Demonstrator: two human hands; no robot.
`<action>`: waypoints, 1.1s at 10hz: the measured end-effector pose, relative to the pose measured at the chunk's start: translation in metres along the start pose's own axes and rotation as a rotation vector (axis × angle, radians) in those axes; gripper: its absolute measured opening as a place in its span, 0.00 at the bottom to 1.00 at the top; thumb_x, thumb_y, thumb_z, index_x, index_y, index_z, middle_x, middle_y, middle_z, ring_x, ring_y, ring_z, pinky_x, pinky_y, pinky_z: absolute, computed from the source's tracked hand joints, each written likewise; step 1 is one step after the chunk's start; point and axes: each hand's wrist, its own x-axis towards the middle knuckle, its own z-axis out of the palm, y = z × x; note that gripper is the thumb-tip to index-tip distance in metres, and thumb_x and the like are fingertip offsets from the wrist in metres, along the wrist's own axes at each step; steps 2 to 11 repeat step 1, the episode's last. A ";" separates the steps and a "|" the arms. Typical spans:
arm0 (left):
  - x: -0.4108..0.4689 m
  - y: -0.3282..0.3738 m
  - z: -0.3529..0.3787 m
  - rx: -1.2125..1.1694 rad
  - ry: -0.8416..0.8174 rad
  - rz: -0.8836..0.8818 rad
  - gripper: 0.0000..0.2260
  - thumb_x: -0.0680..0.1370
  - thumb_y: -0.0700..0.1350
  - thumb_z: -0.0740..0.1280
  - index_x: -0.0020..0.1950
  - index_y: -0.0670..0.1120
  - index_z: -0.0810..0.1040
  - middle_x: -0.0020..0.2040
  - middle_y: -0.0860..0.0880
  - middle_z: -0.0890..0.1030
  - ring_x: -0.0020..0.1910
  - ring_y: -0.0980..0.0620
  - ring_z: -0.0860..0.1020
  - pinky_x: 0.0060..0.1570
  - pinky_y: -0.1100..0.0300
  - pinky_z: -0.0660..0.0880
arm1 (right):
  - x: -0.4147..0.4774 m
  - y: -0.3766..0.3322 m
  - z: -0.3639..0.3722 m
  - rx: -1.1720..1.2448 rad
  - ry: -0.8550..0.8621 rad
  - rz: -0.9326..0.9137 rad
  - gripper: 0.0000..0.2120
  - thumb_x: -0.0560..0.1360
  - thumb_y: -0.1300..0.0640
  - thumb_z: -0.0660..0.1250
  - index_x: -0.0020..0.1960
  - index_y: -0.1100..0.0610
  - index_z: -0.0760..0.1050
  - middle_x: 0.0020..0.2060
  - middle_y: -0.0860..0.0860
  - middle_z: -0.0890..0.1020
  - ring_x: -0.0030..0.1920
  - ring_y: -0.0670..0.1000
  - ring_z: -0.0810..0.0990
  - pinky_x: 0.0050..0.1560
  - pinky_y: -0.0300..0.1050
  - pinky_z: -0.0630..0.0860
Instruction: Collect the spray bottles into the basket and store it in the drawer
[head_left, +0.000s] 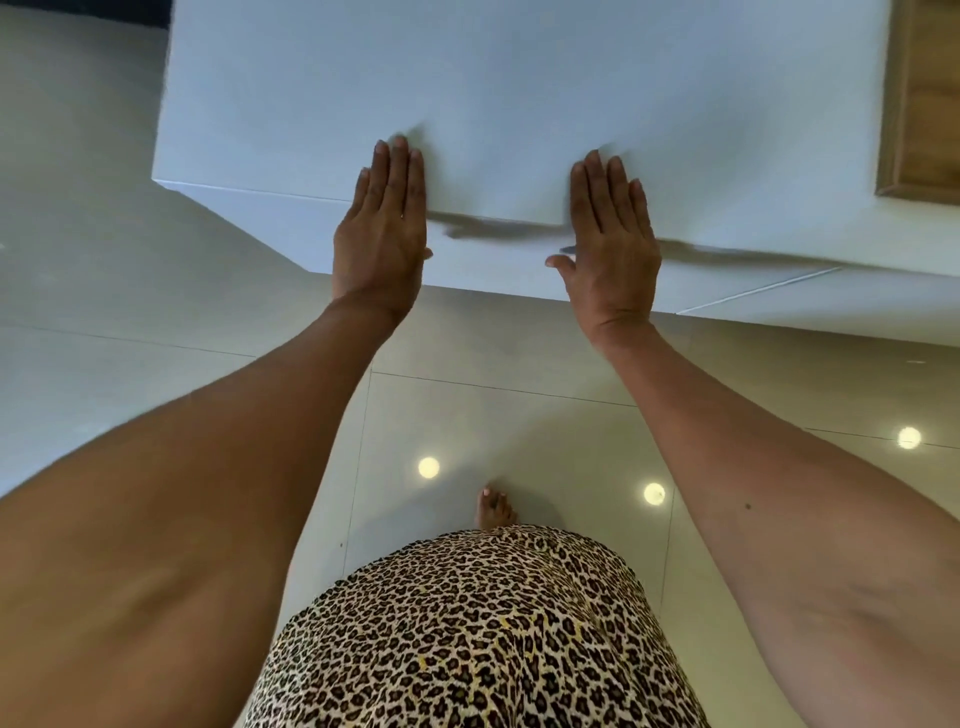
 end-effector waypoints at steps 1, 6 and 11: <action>-0.015 0.005 -0.011 0.044 -0.057 0.046 0.42 0.74 0.47 0.68 0.73 0.36 0.42 0.76 0.37 0.45 0.75 0.40 0.44 0.74 0.50 0.46 | -0.009 -0.008 -0.009 0.020 -0.130 -0.002 0.44 0.71 0.48 0.69 0.75 0.63 0.46 0.76 0.59 0.51 0.76 0.57 0.48 0.76 0.50 0.43; -0.015 0.005 -0.011 0.044 -0.057 0.046 0.42 0.74 0.47 0.68 0.73 0.36 0.42 0.76 0.37 0.45 0.75 0.40 0.44 0.74 0.50 0.46 | -0.009 -0.008 -0.009 0.020 -0.130 -0.002 0.44 0.71 0.48 0.69 0.75 0.63 0.46 0.76 0.59 0.51 0.76 0.57 0.48 0.76 0.50 0.43; -0.015 0.005 -0.011 0.044 -0.057 0.046 0.42 0.74 0.47 0.68 0.73 0.36 0.42 0.76 0.37 0.45 0.75 0.40 0.44 0.74 0.50 0.46 | -0.009 -0.008 -0.009 0.020 -0.130 -0.002 0.44 0.71 0.48 0.69 0.75 0.63 0.46 0.76 0.59 0.51 0.76 0.57 0.48 0.76 0.50 0.43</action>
